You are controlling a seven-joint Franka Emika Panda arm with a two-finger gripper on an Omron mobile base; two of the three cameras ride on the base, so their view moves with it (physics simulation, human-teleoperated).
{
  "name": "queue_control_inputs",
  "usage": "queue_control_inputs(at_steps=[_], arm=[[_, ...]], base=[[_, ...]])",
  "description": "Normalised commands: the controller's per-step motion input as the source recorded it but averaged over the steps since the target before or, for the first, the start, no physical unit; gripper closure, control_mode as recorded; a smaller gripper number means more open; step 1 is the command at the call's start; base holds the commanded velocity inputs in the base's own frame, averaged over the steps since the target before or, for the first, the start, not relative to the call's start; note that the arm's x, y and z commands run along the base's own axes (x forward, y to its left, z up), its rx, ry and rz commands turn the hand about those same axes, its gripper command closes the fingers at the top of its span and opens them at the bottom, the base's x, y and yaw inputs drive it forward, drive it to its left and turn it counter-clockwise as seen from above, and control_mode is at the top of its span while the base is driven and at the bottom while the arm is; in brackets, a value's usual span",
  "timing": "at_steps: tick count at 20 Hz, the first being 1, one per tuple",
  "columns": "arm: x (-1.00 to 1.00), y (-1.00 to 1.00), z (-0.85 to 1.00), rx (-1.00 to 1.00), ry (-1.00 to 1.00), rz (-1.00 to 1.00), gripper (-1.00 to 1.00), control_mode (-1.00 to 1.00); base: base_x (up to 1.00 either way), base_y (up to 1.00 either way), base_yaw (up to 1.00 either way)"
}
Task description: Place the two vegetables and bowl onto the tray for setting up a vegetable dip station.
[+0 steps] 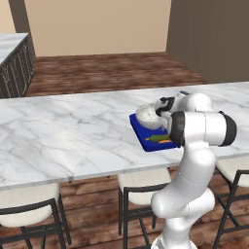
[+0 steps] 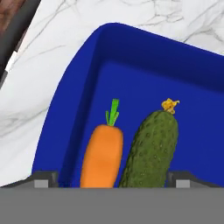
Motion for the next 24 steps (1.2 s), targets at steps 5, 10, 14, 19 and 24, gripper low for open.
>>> queue_control_inputs(at_steps=[5,10,14,19,24], arm=[[-0.74,-0.20,0.25,0.00,0.00,-0.01,-1.00,-1.00],[-0.93,-0.09,0.29,-0.01,0.00,-0.04,-1.00,-1.00],[-0.74,-0.01,0.39,-0.01,0.00,-0.03,-1.00,-1.00],[-0.74,0.00,0.31,-0.02,0.01,-0.06,-1.00,-1.00],[-0.72,0.00,0.30,-0.03,0.01,-0.07,-1.00,-1.00]], base=[[0.00,0.00,0.00],[0.00,0.00,0.00],[0.00,0.00,0.00],[0.00,0.00,0.00],[0.00,0.00,0.00]])
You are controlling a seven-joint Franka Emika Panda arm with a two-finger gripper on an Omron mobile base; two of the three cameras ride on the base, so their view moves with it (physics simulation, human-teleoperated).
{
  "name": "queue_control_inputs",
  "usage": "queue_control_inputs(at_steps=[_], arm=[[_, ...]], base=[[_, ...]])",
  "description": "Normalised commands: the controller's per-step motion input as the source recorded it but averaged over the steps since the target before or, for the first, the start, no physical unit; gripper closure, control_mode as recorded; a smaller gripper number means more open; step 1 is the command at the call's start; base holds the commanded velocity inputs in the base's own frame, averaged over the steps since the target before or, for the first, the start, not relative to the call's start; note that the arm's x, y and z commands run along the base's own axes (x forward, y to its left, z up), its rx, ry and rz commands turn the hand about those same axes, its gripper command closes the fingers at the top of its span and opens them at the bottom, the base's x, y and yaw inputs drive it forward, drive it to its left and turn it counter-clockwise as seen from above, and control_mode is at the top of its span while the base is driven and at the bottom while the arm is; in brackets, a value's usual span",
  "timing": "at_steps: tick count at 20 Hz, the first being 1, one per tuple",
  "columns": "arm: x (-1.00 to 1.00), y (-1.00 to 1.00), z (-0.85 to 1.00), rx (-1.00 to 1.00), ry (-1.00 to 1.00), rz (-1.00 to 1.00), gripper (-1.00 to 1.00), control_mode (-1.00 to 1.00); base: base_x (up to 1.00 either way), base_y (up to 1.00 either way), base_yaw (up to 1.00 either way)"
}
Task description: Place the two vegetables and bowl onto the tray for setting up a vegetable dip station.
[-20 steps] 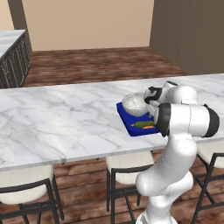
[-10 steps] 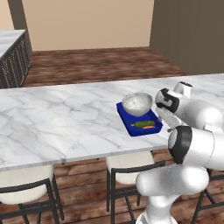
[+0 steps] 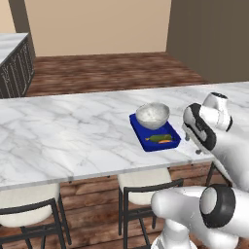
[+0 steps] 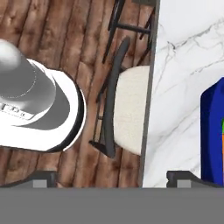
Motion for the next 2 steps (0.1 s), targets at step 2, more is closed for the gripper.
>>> queue_control_inputs(at_steps=[2], arm=[[-0.60,0.00,0.35,-0.03,0.03,-0.06,-1.00,-1.00]], base=[[0.00,0.00,0.00]])
